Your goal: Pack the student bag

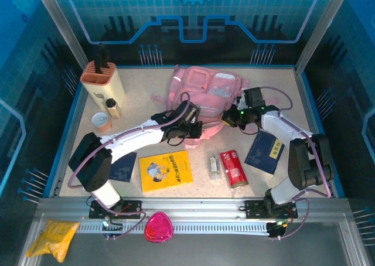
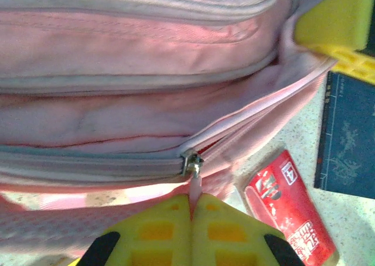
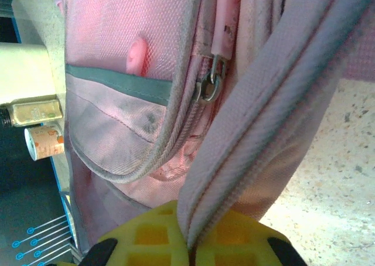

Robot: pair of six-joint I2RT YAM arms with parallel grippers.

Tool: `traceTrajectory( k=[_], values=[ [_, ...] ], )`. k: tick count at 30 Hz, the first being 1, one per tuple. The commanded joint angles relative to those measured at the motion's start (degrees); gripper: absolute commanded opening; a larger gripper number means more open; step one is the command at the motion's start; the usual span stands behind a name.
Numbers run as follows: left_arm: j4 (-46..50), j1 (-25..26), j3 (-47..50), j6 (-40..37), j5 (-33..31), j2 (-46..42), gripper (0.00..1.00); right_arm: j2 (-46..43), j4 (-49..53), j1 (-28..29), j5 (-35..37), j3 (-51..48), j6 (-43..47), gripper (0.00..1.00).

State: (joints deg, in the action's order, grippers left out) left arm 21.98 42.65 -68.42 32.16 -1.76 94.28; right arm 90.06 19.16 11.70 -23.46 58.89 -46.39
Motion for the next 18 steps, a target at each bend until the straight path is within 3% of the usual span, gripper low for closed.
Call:
traceTrajectory(
  k=[1, 15, 18],
  values=[
    [12.28, -2.55, 2.84, -3.32, -5.11, -2.81, 0.0, 0.38, -1.02, -3.88, 7.56, 4.1, 4.06, 0.0],
    [13.74, -5.39, 2.99, -4.2, -5.38, -1.27, 0.0, 3.23, -0.65, -4.92, 9.08, 6.89, 3.87, 0.04],
    [12.86, -5.31, 1.21, -2.31, -0.56, 0.29, 0.0, 4.68, -0.78, -4.85, 8.94, 7.91, 3.9, 0.06]
  ],
)
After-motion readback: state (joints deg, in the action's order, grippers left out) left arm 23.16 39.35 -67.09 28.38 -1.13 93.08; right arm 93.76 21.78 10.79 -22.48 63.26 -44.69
